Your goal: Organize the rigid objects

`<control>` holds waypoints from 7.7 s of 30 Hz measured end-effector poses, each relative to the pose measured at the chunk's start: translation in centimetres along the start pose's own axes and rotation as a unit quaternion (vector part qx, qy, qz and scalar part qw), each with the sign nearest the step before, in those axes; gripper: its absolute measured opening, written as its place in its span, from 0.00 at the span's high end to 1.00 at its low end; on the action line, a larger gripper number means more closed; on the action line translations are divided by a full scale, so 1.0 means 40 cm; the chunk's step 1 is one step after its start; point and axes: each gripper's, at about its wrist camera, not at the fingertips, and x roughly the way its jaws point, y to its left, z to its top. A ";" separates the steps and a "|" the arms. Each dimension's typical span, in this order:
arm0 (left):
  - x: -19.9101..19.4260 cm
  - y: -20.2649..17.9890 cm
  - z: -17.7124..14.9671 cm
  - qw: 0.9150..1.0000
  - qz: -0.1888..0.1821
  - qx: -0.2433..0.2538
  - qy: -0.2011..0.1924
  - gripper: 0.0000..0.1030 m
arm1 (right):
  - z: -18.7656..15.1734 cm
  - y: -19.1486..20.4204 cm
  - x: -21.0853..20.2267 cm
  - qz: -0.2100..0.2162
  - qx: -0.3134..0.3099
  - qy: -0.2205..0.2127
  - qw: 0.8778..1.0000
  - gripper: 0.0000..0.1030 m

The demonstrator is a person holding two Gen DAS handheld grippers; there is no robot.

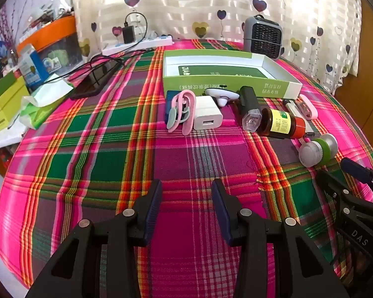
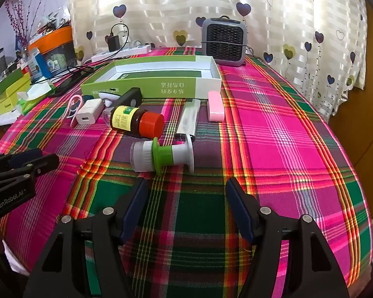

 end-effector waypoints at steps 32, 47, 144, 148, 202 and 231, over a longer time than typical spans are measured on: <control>0.000 0.000 0.000 1.000 0.002 0.001 0.000 0.62 | 0.000 -0.001 -0.001 -0.001 -0.001 0.000 1.000 0.36; 0.000 0.000 0.000 1.000 0.002 0.001 0.001 0.62 | 0.001 -0.001 -0.001 -0.001 -0.001 -0.001 1.000 0.36; 0.101 0.101 0.192 0.992 -0.107 -0.070 0.005 0.76 | 0.226 -0.112 0.171 0.052 -0.003 0.046 0.998 0.82; 0.095 0.102 0.195 0.992 -0.108 -0.069 0.002 0.76 | 0.226 -0.110 0.165 0.052 -0.001 0.044 0.998 0.82; 0.362 0.069 0.523 0.989 -0.133 -0.032 0.054 0.76 | 0.513 -0.047 0.384 0.067 -0.032 0.068 0.995 0.82; 0.395 0.054 0.523 0.990 -0.123 -0.020 0.060 0.75 | 0.505 -0.044 0.440 0.057 -0.030 0.082 0.995 0.82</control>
